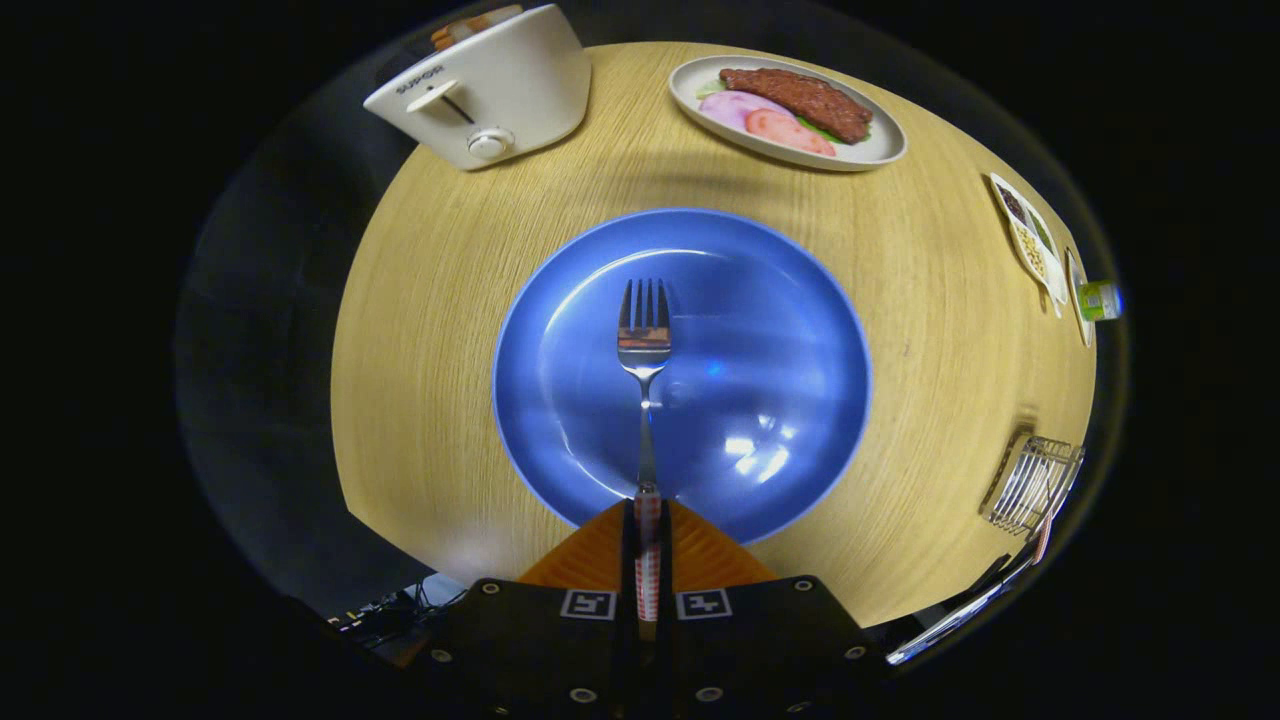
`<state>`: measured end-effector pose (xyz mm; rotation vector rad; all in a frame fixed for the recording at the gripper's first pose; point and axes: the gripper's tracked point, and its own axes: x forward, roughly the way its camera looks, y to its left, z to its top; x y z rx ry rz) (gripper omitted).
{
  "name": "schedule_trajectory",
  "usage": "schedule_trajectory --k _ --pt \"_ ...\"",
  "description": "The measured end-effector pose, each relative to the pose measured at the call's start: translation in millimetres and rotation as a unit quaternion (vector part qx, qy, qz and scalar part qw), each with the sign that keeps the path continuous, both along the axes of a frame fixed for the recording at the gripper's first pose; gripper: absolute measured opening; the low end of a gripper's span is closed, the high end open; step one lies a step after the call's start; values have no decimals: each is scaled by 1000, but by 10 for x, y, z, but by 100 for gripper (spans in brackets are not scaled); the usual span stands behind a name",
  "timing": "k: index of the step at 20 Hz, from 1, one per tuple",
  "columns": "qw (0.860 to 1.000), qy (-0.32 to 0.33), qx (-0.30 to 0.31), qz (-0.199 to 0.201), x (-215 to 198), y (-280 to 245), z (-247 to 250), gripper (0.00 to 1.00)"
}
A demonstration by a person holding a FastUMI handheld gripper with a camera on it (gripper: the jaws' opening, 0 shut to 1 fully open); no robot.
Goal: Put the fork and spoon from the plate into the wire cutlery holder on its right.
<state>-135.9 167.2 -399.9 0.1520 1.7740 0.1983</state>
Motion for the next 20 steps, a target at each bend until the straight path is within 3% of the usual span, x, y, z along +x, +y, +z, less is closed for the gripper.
schedule_trajectory --k 7,13,20 --pt "998 -6 -34 -45 -95 -1359 582 8" --pt "992 21 -74 -104 -512 -2490 870 8" --pt "990 78 -76 -91 -866 -3092 900 7"
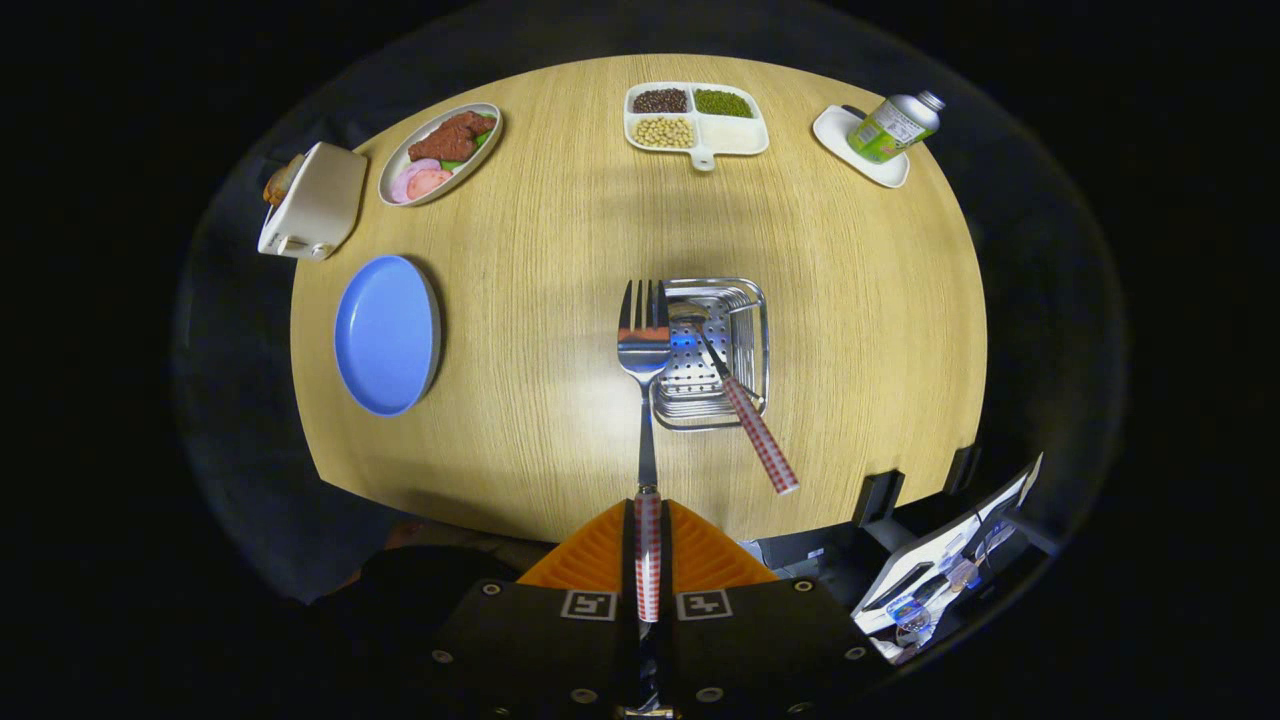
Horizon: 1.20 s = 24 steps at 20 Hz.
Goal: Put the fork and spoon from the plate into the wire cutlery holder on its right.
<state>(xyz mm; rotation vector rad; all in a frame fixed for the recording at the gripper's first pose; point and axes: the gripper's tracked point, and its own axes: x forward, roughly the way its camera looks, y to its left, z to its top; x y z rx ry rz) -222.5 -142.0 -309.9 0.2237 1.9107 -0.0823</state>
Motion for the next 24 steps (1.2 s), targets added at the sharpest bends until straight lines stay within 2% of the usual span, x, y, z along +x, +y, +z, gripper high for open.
schedule_trajectory --k 7,17,22,24 --pt "995 86 30 47 -187 -181 -142 7" --pt "978 166 64 107 -154 -210 -337 7" --pt "982 165 73 58 35 -174 -383 10" --pt "983 162 73 55 96 -208 -378 14"
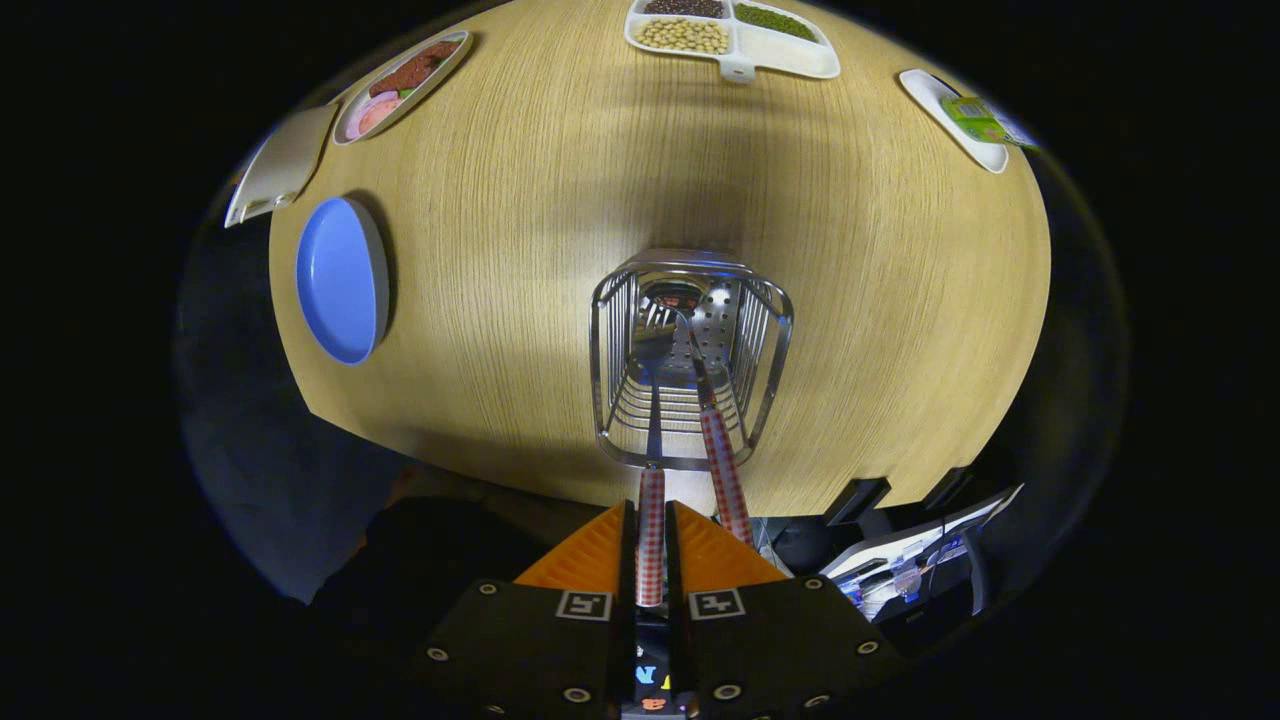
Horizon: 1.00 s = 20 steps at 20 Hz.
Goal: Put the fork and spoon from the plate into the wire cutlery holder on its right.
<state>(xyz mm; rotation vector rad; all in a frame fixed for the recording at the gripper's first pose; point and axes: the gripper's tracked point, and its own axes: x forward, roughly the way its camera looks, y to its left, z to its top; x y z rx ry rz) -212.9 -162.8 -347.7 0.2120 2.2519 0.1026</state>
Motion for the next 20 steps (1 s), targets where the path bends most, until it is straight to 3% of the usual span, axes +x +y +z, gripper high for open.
schedule_trajectory --k 7,12,13,16,18,20 --pt "997 -76 7 -28 302 45 163 28" --pt "978 -197 1 -62 609 28 524 45" --pt "971 -225 -1 -77 707 35 585 48" --pt "945 -307 -15 -108 883 1 729 71" --pt "918 -377 -22 -120 1056 -70 934 74" --pt "881 -454 -27 -125 1262 -99 1181 76"
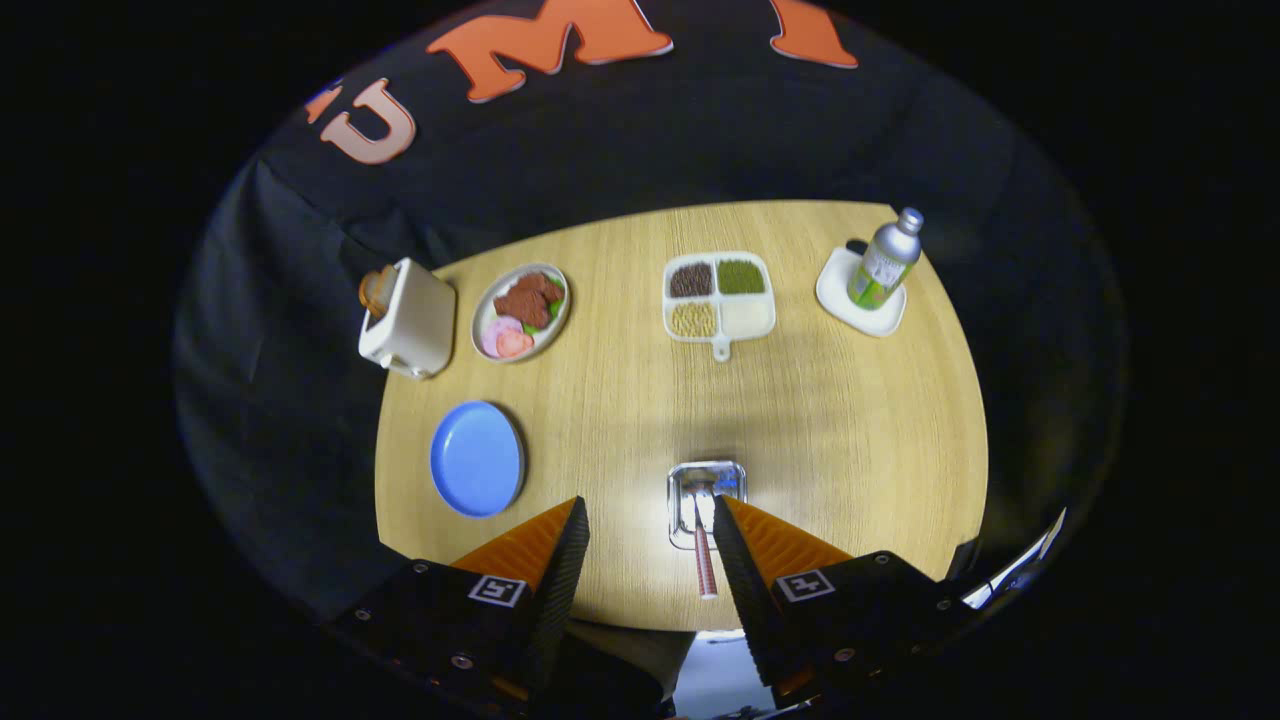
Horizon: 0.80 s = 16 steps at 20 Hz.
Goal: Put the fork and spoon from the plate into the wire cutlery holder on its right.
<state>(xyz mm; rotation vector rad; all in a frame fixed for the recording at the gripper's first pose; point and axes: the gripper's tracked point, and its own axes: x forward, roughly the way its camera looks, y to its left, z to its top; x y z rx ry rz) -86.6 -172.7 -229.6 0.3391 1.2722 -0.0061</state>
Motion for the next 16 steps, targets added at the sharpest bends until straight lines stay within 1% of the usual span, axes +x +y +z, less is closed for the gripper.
schedule_trajectory --k 1,3,4,7,10,13,16 --pt "999 -48 -10 -5 129 -35 139 76" --pt "990 -133 -38 -17 346 -91 401 79" --pt "983 -172 -51 -24 414 -134 519 84" --pt "960 -265 -89 -34 508 -262 879 89" --pt "921 -356 -151 -48 594 -465 1303 93" --pt "884 -425 -189 -48 570 -498 1716 93" --pt "842 -489 -221 -60 564 -560 2114 93"
